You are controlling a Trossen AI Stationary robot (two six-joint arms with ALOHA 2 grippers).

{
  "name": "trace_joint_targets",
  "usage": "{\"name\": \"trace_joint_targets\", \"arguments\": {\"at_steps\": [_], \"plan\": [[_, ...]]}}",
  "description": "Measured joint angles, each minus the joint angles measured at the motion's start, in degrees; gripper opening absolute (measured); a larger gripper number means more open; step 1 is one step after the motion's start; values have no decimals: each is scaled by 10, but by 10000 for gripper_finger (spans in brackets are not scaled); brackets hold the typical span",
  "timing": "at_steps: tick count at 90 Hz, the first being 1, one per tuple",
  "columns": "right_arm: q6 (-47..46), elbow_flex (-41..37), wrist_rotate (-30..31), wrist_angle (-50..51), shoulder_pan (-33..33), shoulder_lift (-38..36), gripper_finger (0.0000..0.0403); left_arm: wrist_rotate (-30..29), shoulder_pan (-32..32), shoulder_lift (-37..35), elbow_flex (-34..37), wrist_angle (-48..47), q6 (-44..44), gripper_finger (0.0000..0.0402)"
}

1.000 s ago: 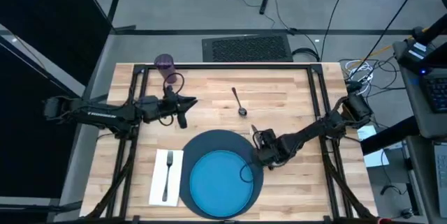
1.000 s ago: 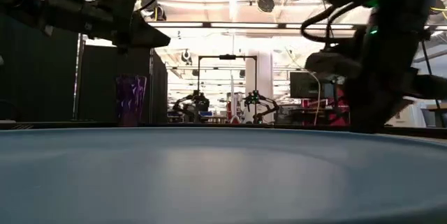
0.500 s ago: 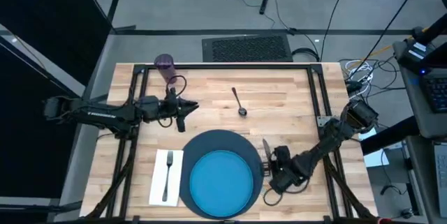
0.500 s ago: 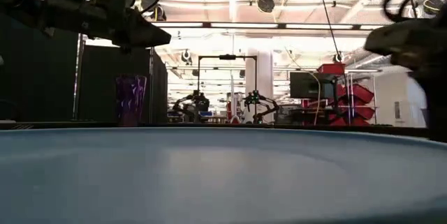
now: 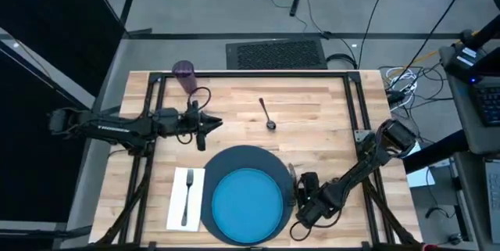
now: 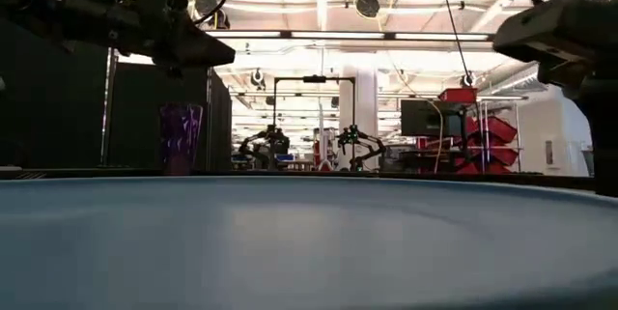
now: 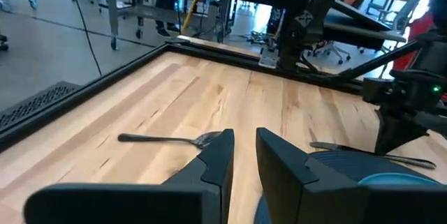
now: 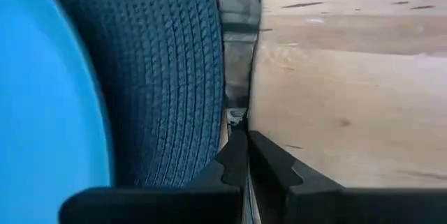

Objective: Set table place
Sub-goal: Move the silver knife to the middle right of the table

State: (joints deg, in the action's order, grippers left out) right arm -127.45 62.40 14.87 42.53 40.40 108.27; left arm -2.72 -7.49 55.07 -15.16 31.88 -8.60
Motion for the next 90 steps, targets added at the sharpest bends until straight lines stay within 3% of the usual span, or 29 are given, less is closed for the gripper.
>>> {"name": "trace_joint_targets", "arguments": {"at_steps": [52,71,79,90], "plan": [[3,14,-9,31,-16,2,0,15,0,0,0,1,-1,47],[11,71,18,152,-18,-6,1,15,0,0,0,1,0,47],[12,91,11,206,-17,-9,12,15,0,0,0,2,0,47],[18,109,11,204,-17,-9,48,19,0,0,0,2,0,47]]}}
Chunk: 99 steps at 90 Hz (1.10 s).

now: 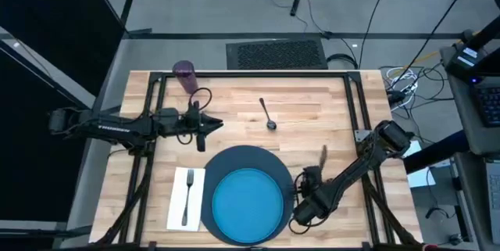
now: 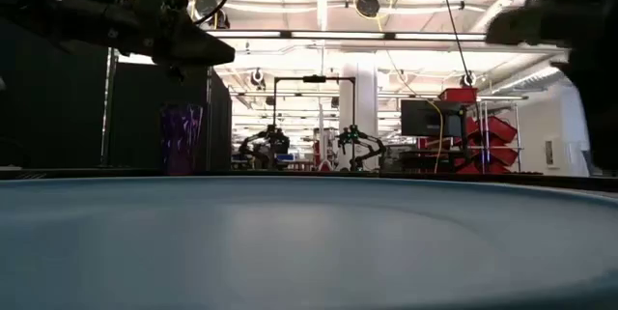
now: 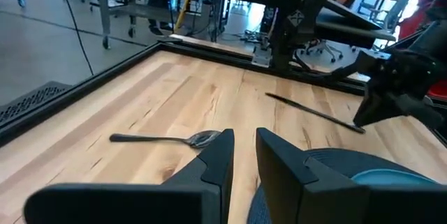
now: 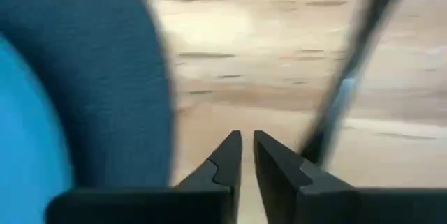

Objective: Set table place
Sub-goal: Move the silver knife to the middle right of the table

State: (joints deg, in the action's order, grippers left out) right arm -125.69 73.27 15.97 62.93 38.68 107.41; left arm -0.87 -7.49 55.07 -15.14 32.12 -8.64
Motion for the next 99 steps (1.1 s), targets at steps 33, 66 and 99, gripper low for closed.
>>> {"name": "trace_joint_targets", "arguments": {"at_steps": [33,66,99], "plan": [[32,23,-27,121,-4,1,128,3,0,0,0,0,0,47],[-26,-53,-48,108,-24,0,106,3,0,0,0,-1,1,47],[-42,-147,-62,4,-45,-4,76,3,0,0,0,-2,4,47]]}}
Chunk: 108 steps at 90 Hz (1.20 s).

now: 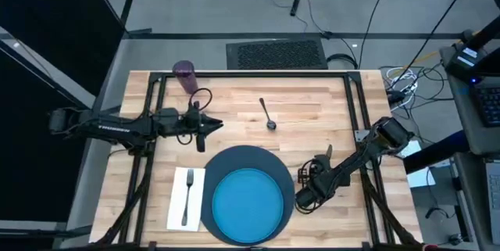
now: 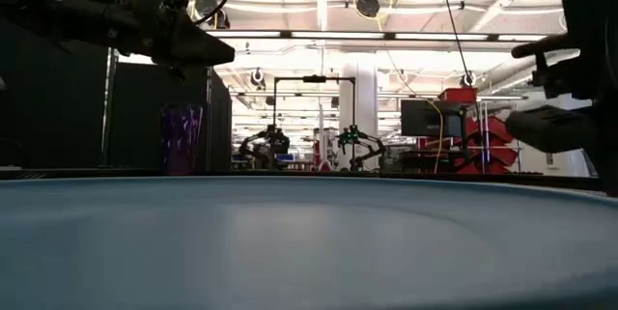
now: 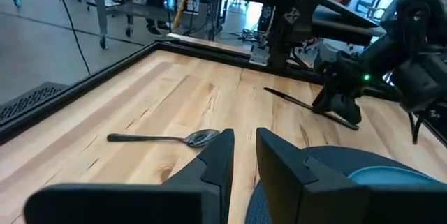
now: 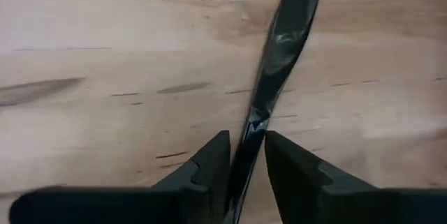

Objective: Set table place
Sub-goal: Move the silver knife to the middle right of the table

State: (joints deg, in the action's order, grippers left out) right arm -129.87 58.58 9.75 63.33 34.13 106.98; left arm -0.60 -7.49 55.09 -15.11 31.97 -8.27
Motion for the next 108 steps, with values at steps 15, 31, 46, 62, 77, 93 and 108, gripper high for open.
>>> {"name": "trace_joint_targets", "arguments": {"at_steps": [15,31,46,62,77,93,108], "plan": [[3,4,0,-5,0,1,57,0,0,0,0,0,0,47],[9,10,-3,-10,5,2,14,0,0,0,0,0,0,47],[11,12,-13,-37,14,0,5,0,0,0,0,0,0,47],[11,24,-18,-59,29,1,2,0,0,0,0,0,0,47],[13,54,-32,-97,38,3,0,0,0,0,0,1,-3,47],[15,56,-27,-147,47,8,1,0,0,0,0,1,-3,47],[17,57,-22,-195,53,17,1,3,0,0,0,1,-3,47]]}}
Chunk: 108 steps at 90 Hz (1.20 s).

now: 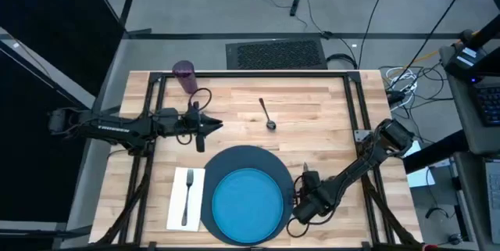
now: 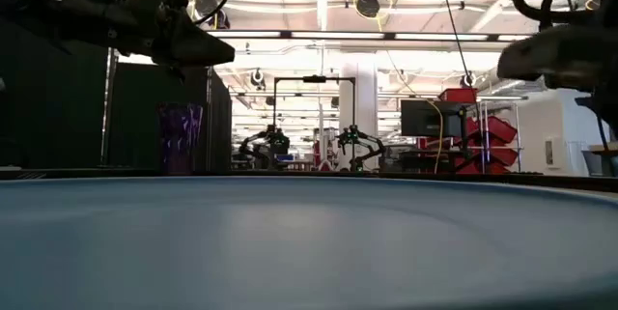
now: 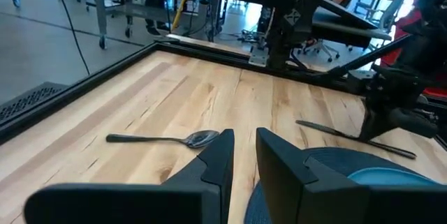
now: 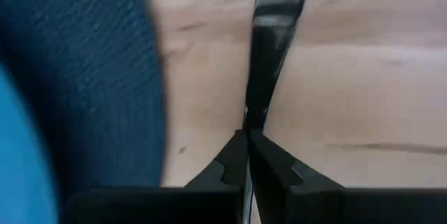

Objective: Set table place
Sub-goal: Move the silver knife to the middle right of the table

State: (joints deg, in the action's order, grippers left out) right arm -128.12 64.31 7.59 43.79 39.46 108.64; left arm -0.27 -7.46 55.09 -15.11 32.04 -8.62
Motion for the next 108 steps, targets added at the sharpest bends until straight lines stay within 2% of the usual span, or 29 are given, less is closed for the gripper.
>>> {"name": "trace_joint_targets", "arguments": {"at_steps": [53,83,108], "plan": [[9,0,6,-19,7,1,0,1,0,0,0,0,0,47],[34,44,8,45,8,7,0,1,0,0,0,0,0,47],[44,45,9,45,8,7,11,1,0,0,0,0,0,47]]}}
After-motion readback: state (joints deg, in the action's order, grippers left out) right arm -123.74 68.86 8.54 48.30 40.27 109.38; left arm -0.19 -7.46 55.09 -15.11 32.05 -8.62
